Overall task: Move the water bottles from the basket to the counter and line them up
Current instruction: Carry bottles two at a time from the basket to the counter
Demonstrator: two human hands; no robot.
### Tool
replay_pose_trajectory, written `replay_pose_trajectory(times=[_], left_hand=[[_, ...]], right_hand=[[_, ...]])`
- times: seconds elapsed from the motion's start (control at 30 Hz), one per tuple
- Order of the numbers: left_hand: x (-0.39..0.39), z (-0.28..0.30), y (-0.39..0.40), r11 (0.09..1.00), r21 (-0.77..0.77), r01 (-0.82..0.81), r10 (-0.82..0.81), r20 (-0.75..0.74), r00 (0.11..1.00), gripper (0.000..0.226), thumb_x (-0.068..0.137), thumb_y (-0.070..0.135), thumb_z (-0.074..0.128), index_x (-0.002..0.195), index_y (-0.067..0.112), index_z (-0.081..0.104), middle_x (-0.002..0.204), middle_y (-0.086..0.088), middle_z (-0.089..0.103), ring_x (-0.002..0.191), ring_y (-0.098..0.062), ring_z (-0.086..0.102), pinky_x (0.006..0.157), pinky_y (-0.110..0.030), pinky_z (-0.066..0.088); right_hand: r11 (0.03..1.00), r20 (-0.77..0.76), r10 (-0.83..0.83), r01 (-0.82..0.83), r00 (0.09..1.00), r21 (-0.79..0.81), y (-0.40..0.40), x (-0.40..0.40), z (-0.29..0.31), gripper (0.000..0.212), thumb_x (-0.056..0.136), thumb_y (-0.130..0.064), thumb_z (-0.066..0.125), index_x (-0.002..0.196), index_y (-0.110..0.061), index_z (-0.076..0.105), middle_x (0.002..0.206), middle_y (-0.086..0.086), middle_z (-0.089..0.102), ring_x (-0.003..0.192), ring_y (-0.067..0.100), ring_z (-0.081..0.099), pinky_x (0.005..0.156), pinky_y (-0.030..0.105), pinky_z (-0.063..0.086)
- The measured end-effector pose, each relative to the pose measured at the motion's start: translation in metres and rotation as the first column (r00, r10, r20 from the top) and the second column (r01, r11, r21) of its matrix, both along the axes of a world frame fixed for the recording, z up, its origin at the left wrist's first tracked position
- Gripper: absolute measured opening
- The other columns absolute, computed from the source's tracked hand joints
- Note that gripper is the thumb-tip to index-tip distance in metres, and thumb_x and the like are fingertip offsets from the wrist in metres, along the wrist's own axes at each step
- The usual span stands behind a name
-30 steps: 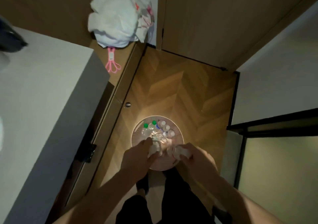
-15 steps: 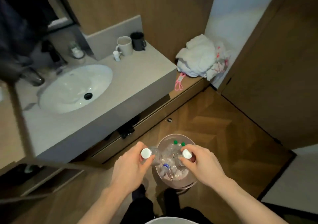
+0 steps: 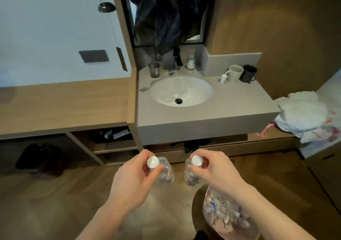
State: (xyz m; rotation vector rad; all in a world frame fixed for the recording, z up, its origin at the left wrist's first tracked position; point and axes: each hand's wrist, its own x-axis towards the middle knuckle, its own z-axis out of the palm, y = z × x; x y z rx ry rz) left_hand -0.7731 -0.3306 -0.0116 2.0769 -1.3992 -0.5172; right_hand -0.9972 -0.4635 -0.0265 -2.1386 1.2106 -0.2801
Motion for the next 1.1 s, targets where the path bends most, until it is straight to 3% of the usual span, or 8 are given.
replay_pose_trajectory(times=[0.27, 0.53, 0.7, 0.8, 0.9, 1.1], left_hand=[[0.150, 0.029, 0.115, 0.983, -0.117, -0.139, 0.149, 0.077, 0.986, 0.021, 0.093, 0.059, 0.066, 0.099, 0.041, 0.057, 0.086, 0.023, 0.065, 0.084, -0.001, 0.064, 0.062, -0.017, 0.046], [0.276, 0.048, 0.205, 0.920, -0.166, -0.355, 0.372, 0.082, 0.925, 0.025, 0.090, 0.057, 0.071, 0.095, 0.036, 0.059, 0.080, 0.018, 0.067, 0.076, -0.005, 0.064, 0.062, -0.034, 0.054], [0.342, 0.057, 0.236, 0.857, -0.200, -0.476, 0.491, 0.032, 0.871, 0.020, 0.089, 0.052, 0.074, 0.094, 0.036, 0.063, 0.071, 0.017, 0.063, 0.074, -0.001, 0.062, 0.054, -0.012, 0.041], [0.384, 0.057, 0.250, 0.811, -0.215, -0.544, 0.558, 0.004, 0.830, 0.020, 0.089, 0.052, 0.074, 0.094, 0.035, 0.065, 0.070, 0.016, 0.063, 0.070, -0.005, 0.061, 0.053, -0.015, 0.042], [0.426, 0.057, 0.257, 0.771, -0.219, -0.599, 0.615, 0.006, 0.789, 0.020, 0.089, 0.053, 0.072, 0.094, 0.035, 0.064, 0.071, 0.012, 0.065, 0.069, -0.010, 0.061, 0.054, -0.028, 0.049], [0.515, 0.067, 0.271, 0.667, -0.190, -0.720, 0.733, -0.001, 0.680, 0.020, 0.088, 0.050, 0.075, 0.092, 0.034, 0.064, 0.074, 0.023, 0.064, 0.072, 0.000, 0.061, 0.057, -0.019, 0.041]], right_hand=[[0.980, 0.074, 0.201, -0.200, 0.977, -0.013, 0.070, 0.178, 0.027, 0.016, 0.090, -0.057, 0.073, 0.101, -0.046, 0.071, 0.094, -0.028, 0.071, 0.094, -0.002, 0.065, 0.079, 0.026, 0.059], [0.936, 0.186, 0.351, -0.352, 0.918, -0.029, 0.133, 0.327, 0.058, 0.014, 0.089, -0.051, 0.077, 0.100, -0.043, 0.074, 0.092, -0.024, 0.073, 0.089, -0.006, 0.064, 0.067, 0.012, 0.043], [0.888, 0.228, 0.456, -0.458, 0.861, -0.045, 0.148, 0.413, 0.068, 0.018, 0.089, -0.051, 0.077, 0.104, -0.041, 0.075, 0.099, -0.023, 0.073, 0.097, -0.003, 0.066, 0.077, 0.025, 0.058], [0.851, 0.230, 0.519, -0.521, 0.823, -0.057, 0.150, 0.471, 0.067, 0.018, 0.088, -0.054, 0.076, 0.101, -0.041, 0.075, 0.095, -0.021, 0.074, 0.091, 0.002, 0.067, 0.074, 0.035, 0.061], [0.809, 0.243, 0.582, -0.582, 0.776, -0.083, 0.152, 0.528, 0.064, 0.016, 0.087, -0.054, 0.077, 0.096, -0.041, 0.074, 0.089, -0.015, 0.074, 0.081, 0.009, 0.067, 0.069, 0.040, 0.059], [0.716, 0.240, 0.685, -0.697, 0.688, -0.048, 0.152, 0.645, 0.064, 0.012, 0.088, -0.049, 0.078, 0.092, -0.038, 0.074, 0.085, -0.014, 0.073, 0.077, 0.010, 0.064, 0.067, 0.037, 0.055]])
